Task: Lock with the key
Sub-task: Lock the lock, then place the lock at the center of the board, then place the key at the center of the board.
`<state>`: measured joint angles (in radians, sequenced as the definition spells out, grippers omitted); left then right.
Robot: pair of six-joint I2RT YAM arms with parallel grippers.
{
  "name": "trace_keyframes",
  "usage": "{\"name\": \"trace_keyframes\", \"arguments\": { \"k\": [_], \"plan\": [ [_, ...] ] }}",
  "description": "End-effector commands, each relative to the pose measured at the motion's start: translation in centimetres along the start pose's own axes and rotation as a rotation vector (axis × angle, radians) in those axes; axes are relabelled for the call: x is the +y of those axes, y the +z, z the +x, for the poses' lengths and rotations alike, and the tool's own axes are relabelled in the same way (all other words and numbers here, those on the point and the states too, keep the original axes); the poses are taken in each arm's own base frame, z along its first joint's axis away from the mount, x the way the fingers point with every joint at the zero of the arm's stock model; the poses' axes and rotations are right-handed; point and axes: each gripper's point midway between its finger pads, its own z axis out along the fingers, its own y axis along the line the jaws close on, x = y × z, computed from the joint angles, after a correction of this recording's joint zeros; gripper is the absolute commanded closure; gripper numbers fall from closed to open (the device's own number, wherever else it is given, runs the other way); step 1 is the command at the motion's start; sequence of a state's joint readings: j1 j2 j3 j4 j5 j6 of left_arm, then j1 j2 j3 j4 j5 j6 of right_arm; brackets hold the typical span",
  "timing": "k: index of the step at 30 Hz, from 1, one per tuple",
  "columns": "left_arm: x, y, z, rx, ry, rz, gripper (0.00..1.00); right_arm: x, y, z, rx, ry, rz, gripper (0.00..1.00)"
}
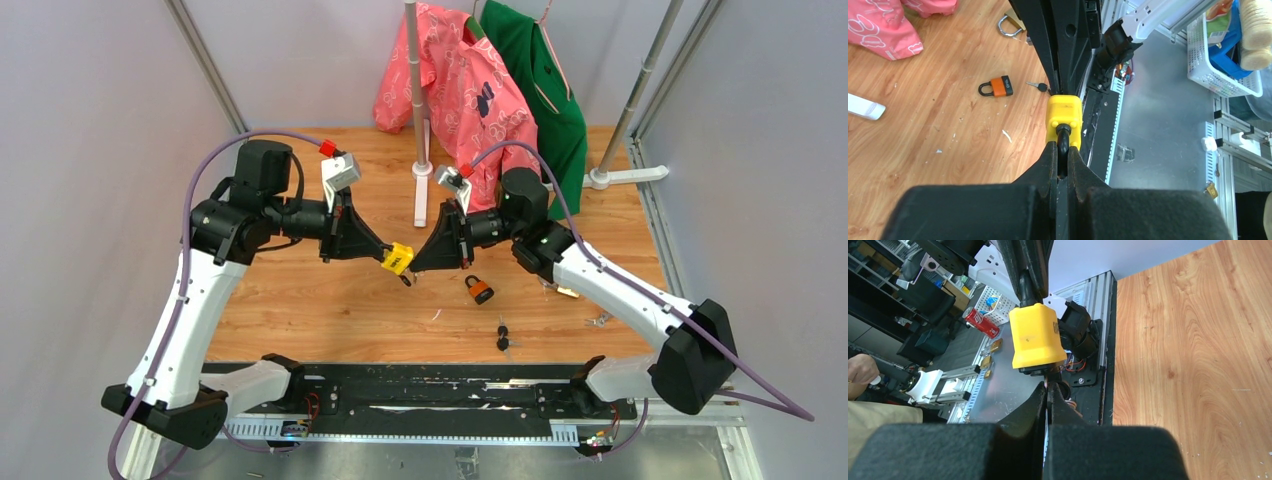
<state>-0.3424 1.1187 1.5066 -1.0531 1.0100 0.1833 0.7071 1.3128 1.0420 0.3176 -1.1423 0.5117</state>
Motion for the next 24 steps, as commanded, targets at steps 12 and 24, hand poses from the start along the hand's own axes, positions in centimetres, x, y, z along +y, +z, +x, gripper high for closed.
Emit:
{"name": "trace_keyframes", "arguments": {
  "k": [12, 24],
  "plan": [
    [0.8, -1.4, -1.6, -0.051, 0.043, -0.037, 1.00, 1.9, -1.2, 5.0, 0.083, 0.059, -0.053, 1.00],
    [4.4, -1.1, 2.4, 0.034, -0.128, -0.177, 1.00, -2.9, -3.2, 6.6, 0.075, 0.228, 0.304, 1.00]
  ]
}}
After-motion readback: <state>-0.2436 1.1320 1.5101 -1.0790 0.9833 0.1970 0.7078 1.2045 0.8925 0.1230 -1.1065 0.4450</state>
